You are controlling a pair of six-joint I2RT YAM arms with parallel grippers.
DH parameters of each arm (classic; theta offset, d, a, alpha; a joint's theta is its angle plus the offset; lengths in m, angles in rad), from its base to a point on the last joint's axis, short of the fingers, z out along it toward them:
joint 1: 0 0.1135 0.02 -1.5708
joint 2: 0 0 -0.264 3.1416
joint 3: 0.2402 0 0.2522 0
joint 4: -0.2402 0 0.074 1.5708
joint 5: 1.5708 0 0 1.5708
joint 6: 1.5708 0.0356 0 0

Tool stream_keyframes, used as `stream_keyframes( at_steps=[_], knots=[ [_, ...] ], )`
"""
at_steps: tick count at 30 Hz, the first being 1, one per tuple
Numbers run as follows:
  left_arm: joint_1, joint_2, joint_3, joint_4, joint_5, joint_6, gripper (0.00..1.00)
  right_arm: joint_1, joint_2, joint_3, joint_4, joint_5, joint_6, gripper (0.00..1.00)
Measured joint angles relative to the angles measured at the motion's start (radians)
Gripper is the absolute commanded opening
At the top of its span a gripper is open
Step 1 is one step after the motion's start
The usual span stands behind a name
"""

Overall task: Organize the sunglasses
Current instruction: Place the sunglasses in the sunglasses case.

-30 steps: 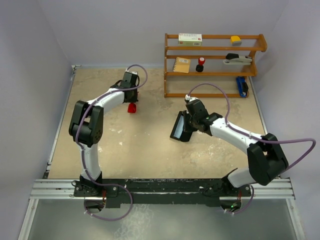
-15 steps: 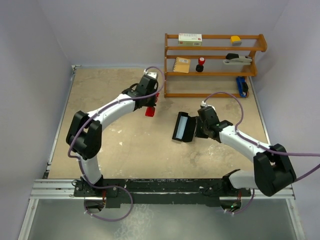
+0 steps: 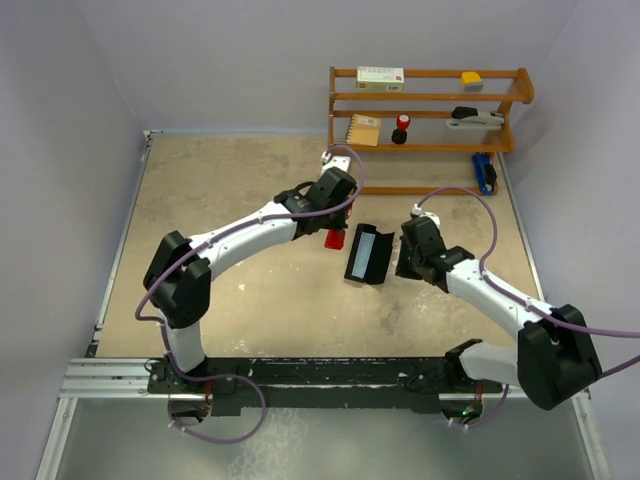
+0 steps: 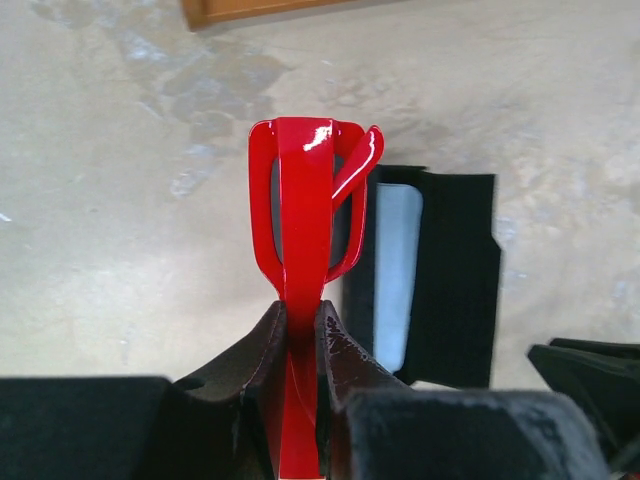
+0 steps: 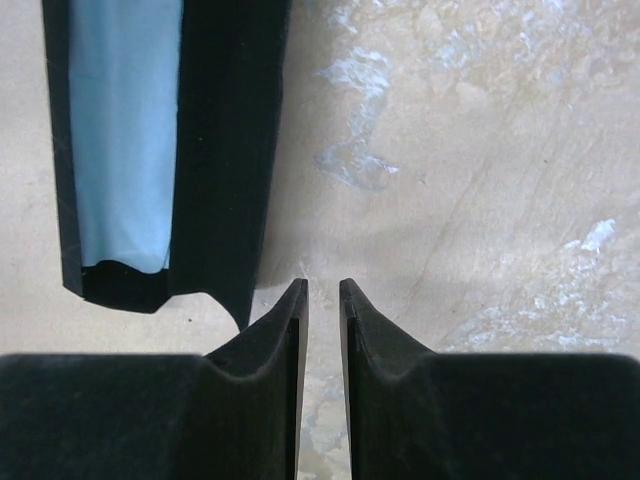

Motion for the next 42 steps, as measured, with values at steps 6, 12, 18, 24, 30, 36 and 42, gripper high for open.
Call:
stream_keyframes(
  at_steps=[6,12,18,24,30,36,42],
  knots=[
    [-0.107,0.021,0.035,0.003,-0.047,-0.07,0.0,-0.011,-0.03,-0.033,-0.021,0.024,0.008,0.22],
    [-0.17,0.085,0.044,0.01,-0.072,-0.113,0.0,-0.035,-0.044,-0.055,-0.027,0.026,0.018,0.23],
    [-0.185,0.136,0.044,0.019,-0.092,-0.124,0.0,-0.05,-0.071,-0.064,-0.032,0.026,0.018,0.24],
    [-0.188,0.153,0.044,0.043,-0.101,-0.14,0.0,-0.055,-0.076,-0.068,-0.038,0.025,0.018,0.23],
    [-0.195,0.174,0.051,0.075,-0.102,-0.147,0.0,-0.055,-0.076,-0.07,-0.046,0.024,0.014,0.24],
    [-0.2,0.19,0.051,0.119,-0.091,-0.148,0.0,-0.056,-0.076,-0.07,-0.053,0.025,0.009,0.24],
    [-0.2,0.203,0.049,0.149,-0.085,-0.148,0.0,-0.061,-0.076,-0.07,-0.055,0.025,0.008,0.24]
  ],
)
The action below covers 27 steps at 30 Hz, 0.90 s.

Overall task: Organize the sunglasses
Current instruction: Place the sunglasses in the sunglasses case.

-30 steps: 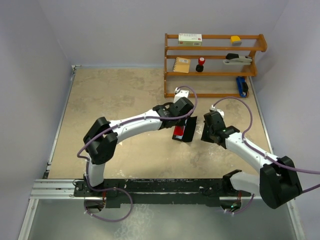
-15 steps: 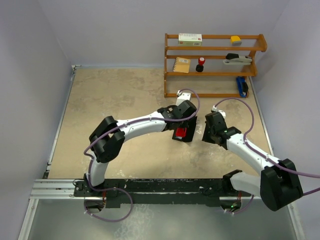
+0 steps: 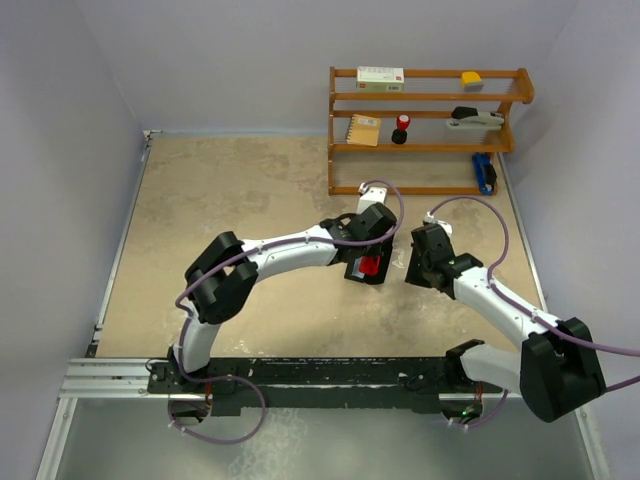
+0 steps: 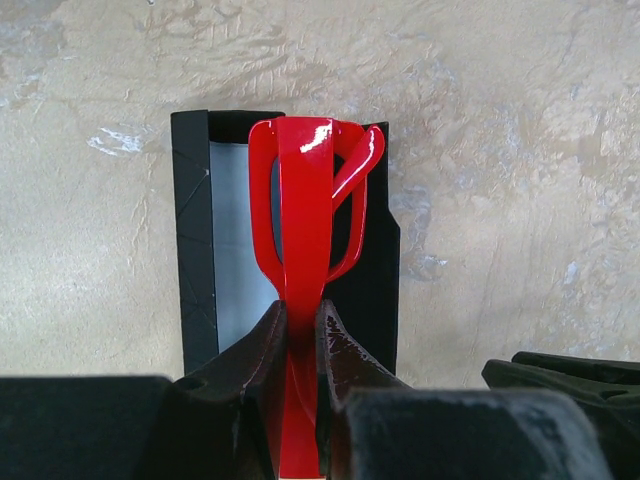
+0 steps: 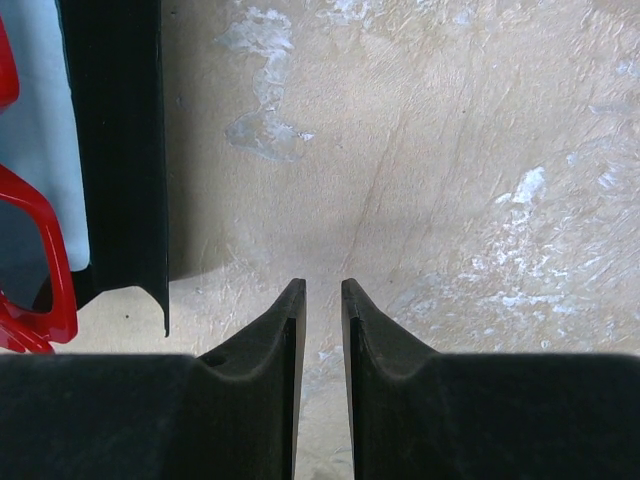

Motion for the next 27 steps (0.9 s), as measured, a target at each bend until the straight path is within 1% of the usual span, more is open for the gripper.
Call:
stream_keyframes(
  at_steps=[9,27],
  knots=[
    [0.0,0.011,-0.028,0.03,0.001,0.0,0.0,0.0,0.0,0.0,-0.004,0.0,-0.002,0.24],
    [0.008,0.035,-0.033,0.02,-0.028,0.0,0.0,0.0,0.001,-0.002,-0.003,-0.004,-0.004,0.24]
  ],
)
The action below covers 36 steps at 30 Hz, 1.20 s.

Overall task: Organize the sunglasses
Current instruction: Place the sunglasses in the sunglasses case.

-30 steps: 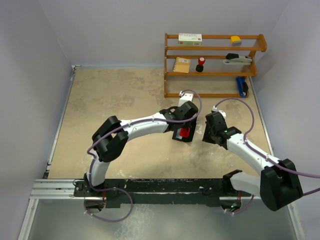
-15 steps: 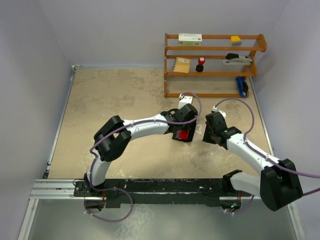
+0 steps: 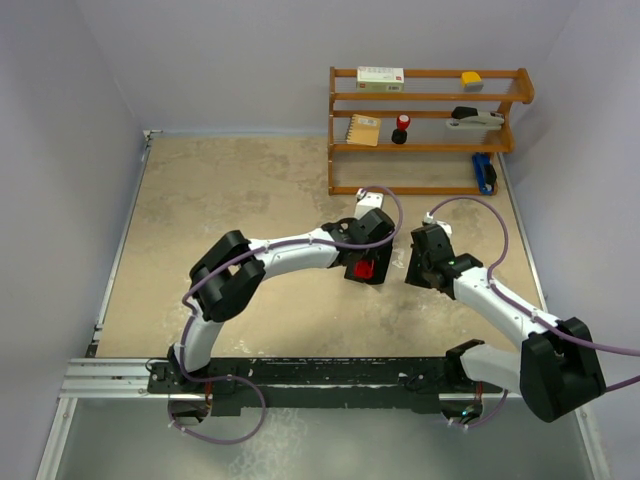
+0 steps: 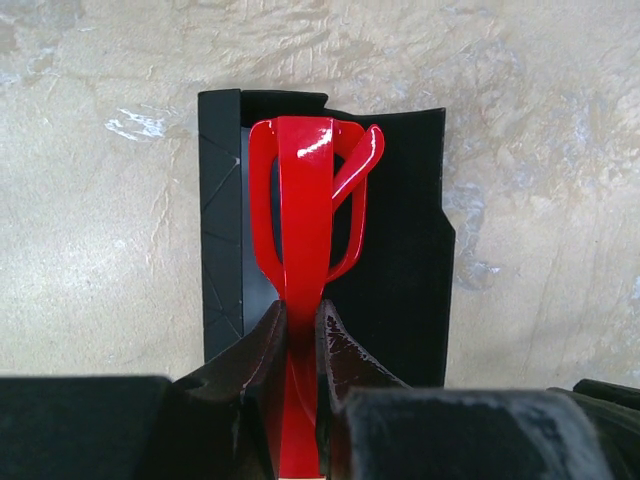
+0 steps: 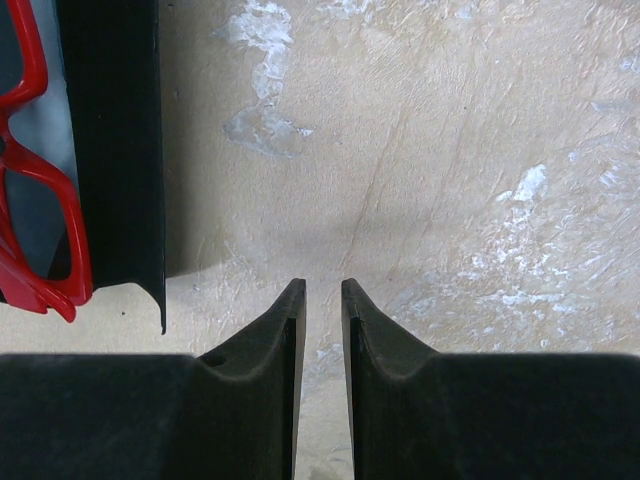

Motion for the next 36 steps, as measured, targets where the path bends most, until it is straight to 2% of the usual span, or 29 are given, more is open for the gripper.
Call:
stream_keyframes(
  at_steps=[18,22,29,36],
  knots=[
    [0.033,0.027,-0.005,-0.013,-0.014,0.0,0.0,0.0,0.015,-0.008,0.006,-0.02,-0.006,0.24],
    [0.032,0.032,-0.006,-0.014,-0.014,0.0,0.05,0.0,0.015,-0.008,0.007,-0.023,-0.006,0.24],
    [0.033,0.032,-0.006,-0.014,-0.014,0.0,0.22,0.0,0.015,-0.008,0.007,-0.023,-0.006,0.24],
    [0.032,0.032,-0.006,-0.036,-0.023,0.0,0.24,0.0,0.015,-0.008,0.007,-0.023,-0.006,0.24]
  ],
)
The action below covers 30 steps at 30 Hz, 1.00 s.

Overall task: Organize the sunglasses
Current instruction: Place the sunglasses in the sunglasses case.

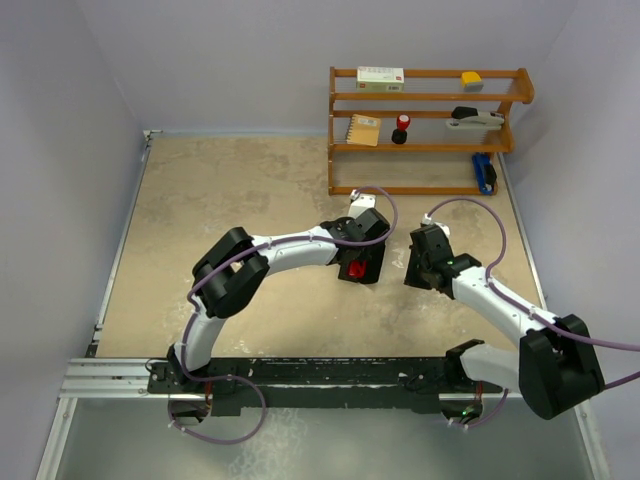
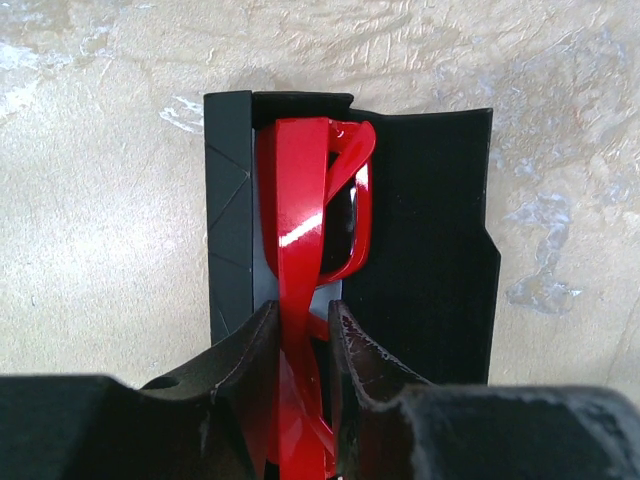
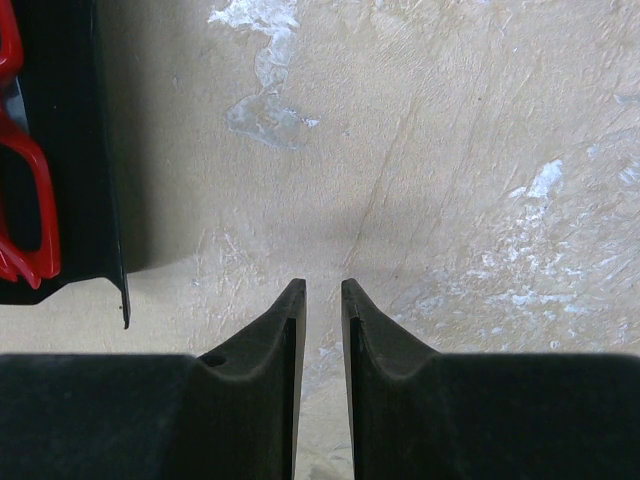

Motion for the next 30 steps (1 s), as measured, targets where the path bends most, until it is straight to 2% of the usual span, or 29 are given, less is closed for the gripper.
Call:
stream_keyframes(
  at_steps=[16,18,21,24,30],
  knots=[
    [-0.008,-0.031,0.083,-0.104,-0.033,0.001,0.24,0.0,0.0,0.0,0.0,0.0,0.0,0.24],
    [-0.009,-0.054,0.087,-0.114,-0.035,0.001,0.18,0.0,0.0,0.0,0.0,0.0,0.0,0.22],
    [-0.008,-0.082,0.088,-0.128,-0.048,0.003,0.01,0.0,0.0,0.0,-0.001,0.0,-0.001,0.18],
    [-0.002,-0.118,0.06,-0.118,-0.056,0.009,0.0,0.0,0.0,0.006,0.0,0.001,-0.009,0.14],
    [0.069,-0.198,-0.105,-0.056,-0.041,0.01,0.0,0.0,0.023,0.067,0.01,-0.003,-0.03,0.03]
  ],
)
